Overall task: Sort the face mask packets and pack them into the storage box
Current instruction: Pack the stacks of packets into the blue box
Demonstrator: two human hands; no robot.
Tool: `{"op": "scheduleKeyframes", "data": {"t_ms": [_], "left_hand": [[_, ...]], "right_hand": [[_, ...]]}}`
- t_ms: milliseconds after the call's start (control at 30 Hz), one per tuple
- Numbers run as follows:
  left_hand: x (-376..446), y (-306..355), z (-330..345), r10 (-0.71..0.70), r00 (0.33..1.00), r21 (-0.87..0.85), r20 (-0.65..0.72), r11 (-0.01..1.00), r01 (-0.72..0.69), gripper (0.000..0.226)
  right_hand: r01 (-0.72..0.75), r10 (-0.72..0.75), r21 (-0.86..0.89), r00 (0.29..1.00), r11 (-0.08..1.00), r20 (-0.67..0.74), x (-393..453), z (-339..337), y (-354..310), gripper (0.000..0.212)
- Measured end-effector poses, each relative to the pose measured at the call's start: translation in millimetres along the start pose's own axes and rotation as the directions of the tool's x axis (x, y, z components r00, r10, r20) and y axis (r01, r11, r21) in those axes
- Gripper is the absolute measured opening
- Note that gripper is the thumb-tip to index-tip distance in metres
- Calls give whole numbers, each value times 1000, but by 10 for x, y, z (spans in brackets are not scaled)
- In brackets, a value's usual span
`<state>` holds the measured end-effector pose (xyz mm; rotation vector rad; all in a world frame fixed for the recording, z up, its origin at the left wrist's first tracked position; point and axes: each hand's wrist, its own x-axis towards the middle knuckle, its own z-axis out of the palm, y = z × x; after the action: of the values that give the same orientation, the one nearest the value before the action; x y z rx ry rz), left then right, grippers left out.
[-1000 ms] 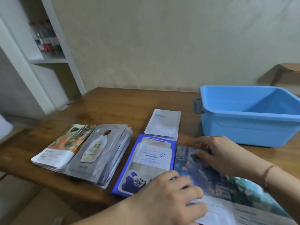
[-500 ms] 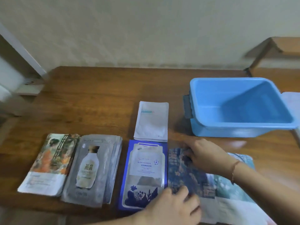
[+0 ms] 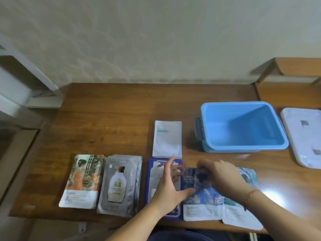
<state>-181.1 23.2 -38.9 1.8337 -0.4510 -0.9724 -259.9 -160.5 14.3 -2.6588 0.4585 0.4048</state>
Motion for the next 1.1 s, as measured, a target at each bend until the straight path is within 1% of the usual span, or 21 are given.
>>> {"op": "scheduleKeyframes", "data": {"t_ms": [67, 100, 167, 300, 367, 433, 467, 500, 533, 567, 600, 633, 667, 700, 733, 767, 800, 867, 933, 1033, 1100], "left_hand": [[62, 18, -2, -76, 981, -38, 179, 996, 84, 67], [82, 46, 9, -89, 971, -13, 221, 995, 94, 53], [106, 95, 45, -85, 960, -11, 266, 996, 91, 41], [147, 327, 104, -27, 965, -101, 262, 993, 55, 25], [185, 481, 110, -21, 975, -129, 222, 990, 51, 20], [222, 621, 118, -28, 982, -140, 186, 989, 54, 15], [239, 680, 127, -30, 984, -167, 176, 984, 60, 15], [255, 742, 146, -23, 987, -218, 157, 974, 57, 19], [269, 808, 175, -4, 992, -304, 127, 952, 43, 26], [300, 875, 215, 1, 997, -403, 78, 915, 31, 35], [355, 943, 274, -22, 999, -506, 24, 862, 31, 42], [411, 1019, 346, -66, 997, -597, -29, 801, 35, 46], [480, 1097, 430, -117, 990, -678, -77, 734, 34, 50], [546, 1183, 505, -167, 979, -730, -120, 683, 27, 58], [614, 1267, 579, -197, 965, -750, -175, 662, -1, 67], [680, 1339, 635, -195, 952, -730, -234, 682, -39, 76], [735, 1390, 687, -171, 944, -702, -282, 708, -81, 79], [788, 1489, 783, -114, 936, -670, -333, 727, -149, 64], [791, 1611, 891, -62, 934, -654, -351, 730, -197, 44], [830, 1692, 946, -49, 933, -638, -356, 742, -205, 46], [940, 1694, 815, -69, 927, -639, -368, 743, -198, 47]], "right_hand": [[11, -11, 2, 1000, 1000, -12, -73, -93, -28, 18], [17, -17, 3, 1000, 1000, -20, -95, -150, -37, 19], [27, -25, 24, 998, 999, -61, -115, -308, -59, 19], [33, -11, 100, 976, 994, -216, -51, -723, -138, 7], [33, -9, 92, 970, 995, -244, 28, -883, -158, 5], [62, -12, 146, 948, 987, -319, 57, -1009, -113, 2], [82, 10, 217, 919, 973, -394, 34, -1055, -64, 6], [93, 69, 296, 866, 951, -495, -16, -1080, -23, 13], [110, 169, 391, 772, 914, -613, -85, -1082, 2, 20], [151, 301, 504, 645, 851, -702, -158, -1043, 19, 25], [220, 456, 637, 534, 739, -712, -216, -958, 23, 29], [299, 597, 768, 494, 566, -632, -251, -864, -7, 38], [357, 696, 870, 526, 341, -489, -261, -795, -67, 55], [369, 721, 922, 607, 117, -334, -244, -722, -80, 73], [353, 689, 933, 692, -64, -215, -226, -690, -101, 80], [318, 632, 931, 763, -180, -138, -199, -682, -112, 72], [281, 579, 925, 811, -257, -86, -178, -704, -133, 57], [251, 541, 917, 840, -311, -47, -134, -747, -145, 40], [276, 583, 915, 811, -293, -57, -79, -758, -90, 32], [320, 626, 896, 777, -307, -63, 2, -835, 87, 29], [306, 610, 912, 788, -273, -81, 36, -892, 343, 30]]}}
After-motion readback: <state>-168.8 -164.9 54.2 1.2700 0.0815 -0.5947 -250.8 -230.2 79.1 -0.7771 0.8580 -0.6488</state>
